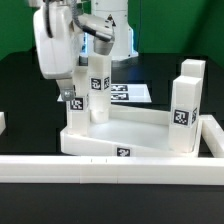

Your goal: Assemble desk

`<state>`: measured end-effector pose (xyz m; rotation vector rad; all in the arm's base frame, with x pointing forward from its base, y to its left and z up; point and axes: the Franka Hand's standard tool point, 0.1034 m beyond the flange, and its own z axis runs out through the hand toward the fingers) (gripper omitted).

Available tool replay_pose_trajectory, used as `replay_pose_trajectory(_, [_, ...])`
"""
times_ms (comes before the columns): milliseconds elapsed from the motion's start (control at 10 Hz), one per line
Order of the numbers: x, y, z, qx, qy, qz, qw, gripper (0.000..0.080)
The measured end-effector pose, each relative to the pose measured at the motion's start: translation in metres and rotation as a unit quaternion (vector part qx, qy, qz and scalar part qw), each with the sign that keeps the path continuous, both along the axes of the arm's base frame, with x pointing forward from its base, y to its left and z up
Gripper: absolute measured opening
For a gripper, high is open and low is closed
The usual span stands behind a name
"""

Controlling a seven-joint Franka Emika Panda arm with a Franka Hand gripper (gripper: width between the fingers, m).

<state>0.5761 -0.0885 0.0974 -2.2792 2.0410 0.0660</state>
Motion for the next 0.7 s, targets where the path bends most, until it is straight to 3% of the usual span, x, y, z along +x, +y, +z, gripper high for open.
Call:
replay_pose_trajectory(400, [0.0004,0.0022,0.0007,-0.003,-0.009,0.132,0.991,0.0649])
replay_pose_trajectory(700, [0.0027,0.0084,0.0007,-0.020,-0.021,0.291,0.956,0.0649])
